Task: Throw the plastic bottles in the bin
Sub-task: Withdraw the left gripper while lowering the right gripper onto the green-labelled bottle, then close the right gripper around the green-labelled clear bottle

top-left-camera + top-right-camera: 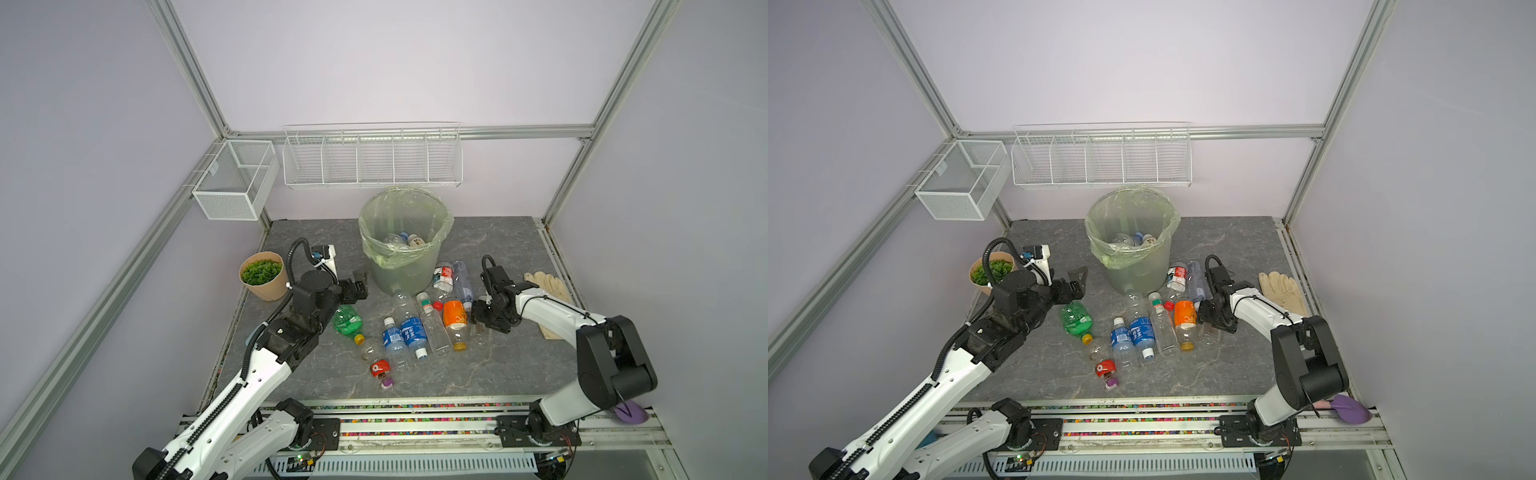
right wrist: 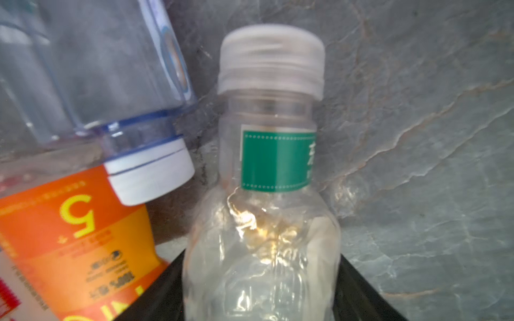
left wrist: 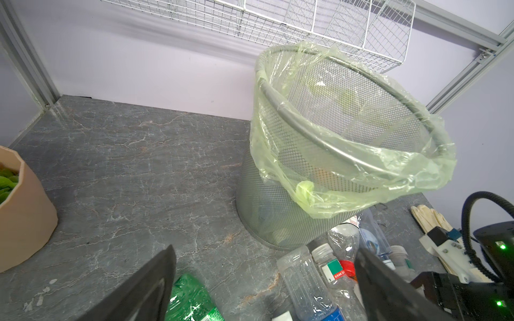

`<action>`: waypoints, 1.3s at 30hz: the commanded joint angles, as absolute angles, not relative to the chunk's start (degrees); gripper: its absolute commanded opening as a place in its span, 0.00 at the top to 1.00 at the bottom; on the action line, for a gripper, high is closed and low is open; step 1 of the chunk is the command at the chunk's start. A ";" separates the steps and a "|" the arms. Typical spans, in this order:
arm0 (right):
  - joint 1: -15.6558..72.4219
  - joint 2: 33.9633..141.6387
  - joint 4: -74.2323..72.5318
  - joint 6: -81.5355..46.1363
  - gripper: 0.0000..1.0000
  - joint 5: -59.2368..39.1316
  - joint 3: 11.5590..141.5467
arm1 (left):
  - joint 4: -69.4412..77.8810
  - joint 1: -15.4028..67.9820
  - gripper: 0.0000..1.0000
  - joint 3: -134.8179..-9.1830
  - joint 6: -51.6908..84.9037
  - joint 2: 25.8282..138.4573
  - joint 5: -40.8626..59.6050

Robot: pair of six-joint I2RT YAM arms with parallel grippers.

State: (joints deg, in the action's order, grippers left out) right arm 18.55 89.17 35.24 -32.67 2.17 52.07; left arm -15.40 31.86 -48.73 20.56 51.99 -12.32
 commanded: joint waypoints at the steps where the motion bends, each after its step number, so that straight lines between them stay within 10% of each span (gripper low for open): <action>1: 18.23 88.46 35.13 -33.99 0.37 3.30 50.72 | -15.80 31.31 0.01 -48.18 21.29 50.58 -11.95; 8: 18.20 87.05 36.17 -33.40 0.57 2.89 50.72 | -15.89 31.11 0.01 -48.18 21.27 50.32 -11.83; 20: 18.19 80.30 39.13 -32.02 0.59 2.84 52.07 | -15.81 30.96 0.01 -47.37 21.40 49.93 -12.17; 39: 18.80 57.26 39.88 -23.87 0.93 -7.18 55.55 | -13.80 29.88 0.01 -44.03 25.06 51.50 -10.02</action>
